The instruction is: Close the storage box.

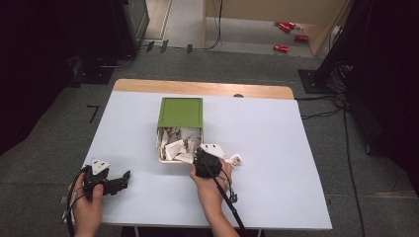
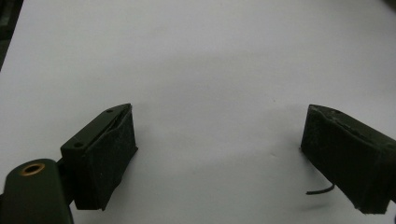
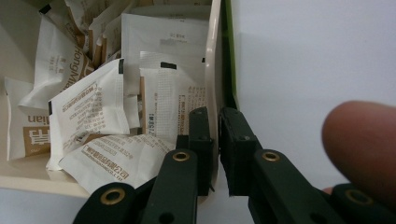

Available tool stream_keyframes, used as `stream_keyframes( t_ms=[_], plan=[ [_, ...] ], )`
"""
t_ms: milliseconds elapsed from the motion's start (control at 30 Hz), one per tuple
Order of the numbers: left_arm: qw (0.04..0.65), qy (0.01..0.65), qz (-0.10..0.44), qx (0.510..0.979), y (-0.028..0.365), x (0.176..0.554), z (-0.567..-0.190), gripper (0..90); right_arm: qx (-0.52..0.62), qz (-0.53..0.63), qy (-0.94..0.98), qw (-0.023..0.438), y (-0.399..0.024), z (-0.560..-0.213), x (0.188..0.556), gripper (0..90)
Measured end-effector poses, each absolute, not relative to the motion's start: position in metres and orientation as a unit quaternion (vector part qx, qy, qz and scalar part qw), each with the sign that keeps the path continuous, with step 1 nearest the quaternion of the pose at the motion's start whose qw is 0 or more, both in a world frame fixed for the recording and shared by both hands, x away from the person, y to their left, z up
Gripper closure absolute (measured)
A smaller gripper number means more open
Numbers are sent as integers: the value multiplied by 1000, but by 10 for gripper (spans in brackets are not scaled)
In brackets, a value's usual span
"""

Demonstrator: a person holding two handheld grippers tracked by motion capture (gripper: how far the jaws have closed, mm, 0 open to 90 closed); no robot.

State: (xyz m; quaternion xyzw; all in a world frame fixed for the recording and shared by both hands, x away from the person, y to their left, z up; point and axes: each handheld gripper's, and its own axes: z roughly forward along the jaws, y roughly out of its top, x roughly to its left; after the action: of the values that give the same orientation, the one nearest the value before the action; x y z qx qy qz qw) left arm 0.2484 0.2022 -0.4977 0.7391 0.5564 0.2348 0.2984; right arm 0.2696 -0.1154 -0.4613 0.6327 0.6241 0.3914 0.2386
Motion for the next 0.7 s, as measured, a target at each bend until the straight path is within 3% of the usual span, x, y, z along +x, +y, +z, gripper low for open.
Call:
stream_keyframes(
  t_ms=[300,533,700],
  plan=[
    [299,556,235,739,202,248,-498,107,619,410,635,213,-123,-463,276,795],
    [299,556,235,739,202,248,-498,107,604,419,640,223,-130,-459,255,551],
    [298,556,235,739,202,248,-498,107,594,417,651,224,-132,-453,240,505]
  ],
)
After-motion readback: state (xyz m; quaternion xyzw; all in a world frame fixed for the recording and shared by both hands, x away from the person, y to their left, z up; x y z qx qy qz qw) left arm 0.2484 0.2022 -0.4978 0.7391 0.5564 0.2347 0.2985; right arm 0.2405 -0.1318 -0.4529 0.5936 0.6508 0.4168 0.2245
